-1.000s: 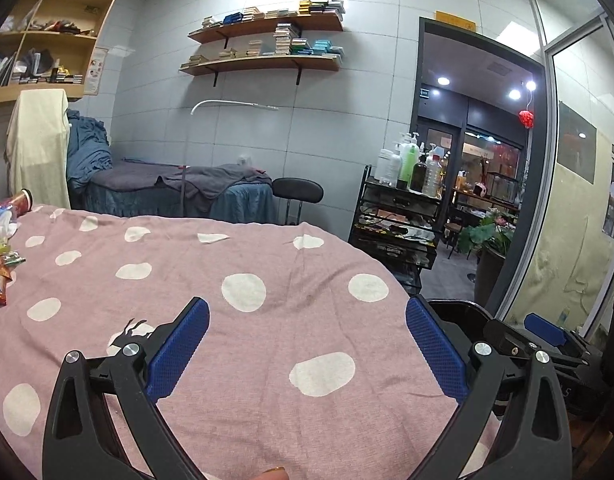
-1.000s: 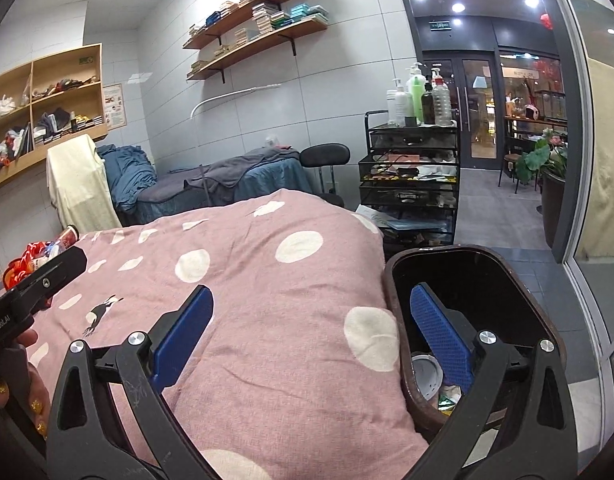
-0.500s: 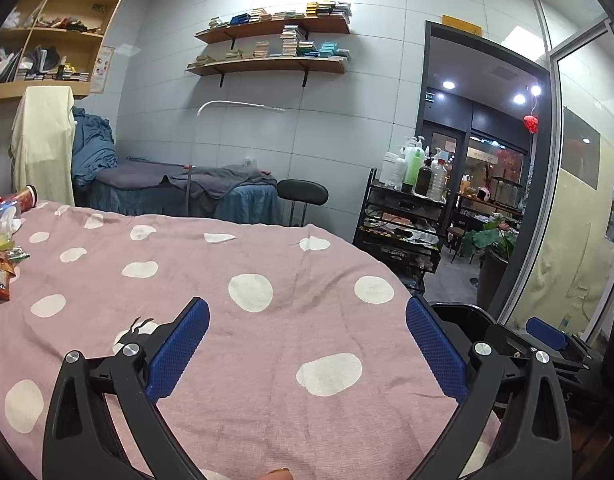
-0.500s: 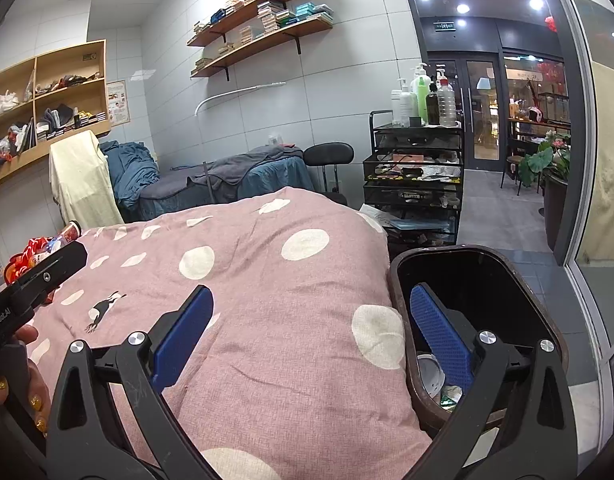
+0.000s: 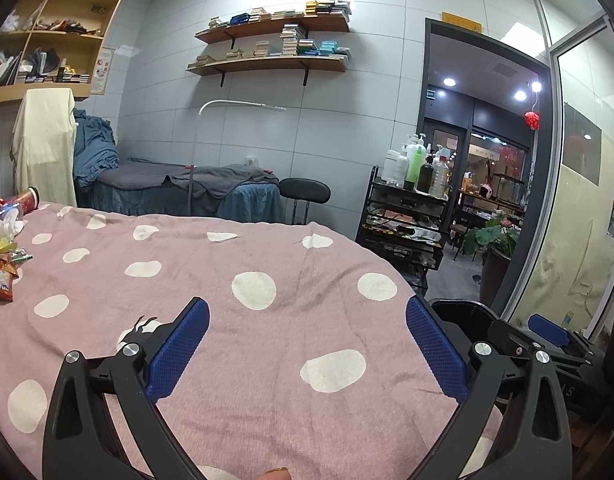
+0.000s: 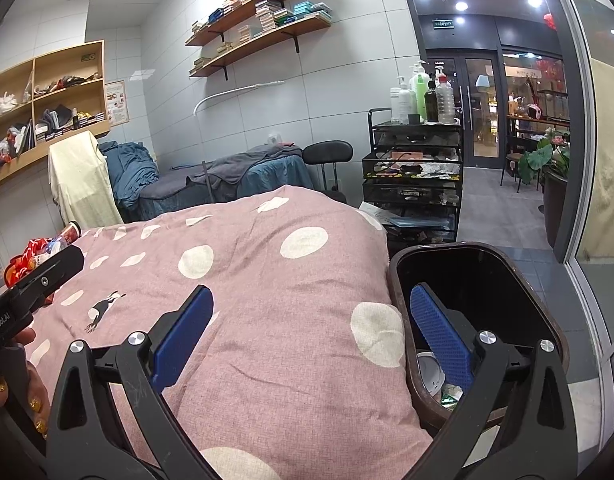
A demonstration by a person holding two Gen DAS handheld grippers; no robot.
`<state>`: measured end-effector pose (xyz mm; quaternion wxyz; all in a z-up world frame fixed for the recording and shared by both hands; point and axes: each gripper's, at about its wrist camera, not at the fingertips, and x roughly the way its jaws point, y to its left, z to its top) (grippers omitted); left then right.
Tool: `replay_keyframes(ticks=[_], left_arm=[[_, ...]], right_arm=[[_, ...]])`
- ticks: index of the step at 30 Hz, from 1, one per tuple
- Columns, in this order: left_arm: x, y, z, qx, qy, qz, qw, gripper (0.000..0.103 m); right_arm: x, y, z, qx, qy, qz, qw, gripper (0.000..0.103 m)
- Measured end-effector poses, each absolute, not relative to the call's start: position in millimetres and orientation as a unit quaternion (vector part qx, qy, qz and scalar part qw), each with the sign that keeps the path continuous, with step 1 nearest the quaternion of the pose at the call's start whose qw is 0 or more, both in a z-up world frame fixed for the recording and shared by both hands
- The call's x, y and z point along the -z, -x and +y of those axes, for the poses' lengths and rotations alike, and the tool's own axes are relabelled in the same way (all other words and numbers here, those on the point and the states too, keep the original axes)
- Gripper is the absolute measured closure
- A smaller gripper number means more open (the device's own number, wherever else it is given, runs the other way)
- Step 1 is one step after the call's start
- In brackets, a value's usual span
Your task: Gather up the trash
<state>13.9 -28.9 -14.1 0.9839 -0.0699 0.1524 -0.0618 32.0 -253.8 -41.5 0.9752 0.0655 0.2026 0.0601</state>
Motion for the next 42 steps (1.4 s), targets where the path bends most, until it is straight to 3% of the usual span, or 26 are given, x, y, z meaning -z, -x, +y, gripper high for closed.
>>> replay_keyframes(ticks=[42], left_arm=[[19.2, -14.3, -27.0, 0.051, 0.074, 0.170, 0.981, 0.005]], right_arm=[[47.9, -33.2, -251.0, -0.061, -0.069, 0.208, 0.974, 0.006]])
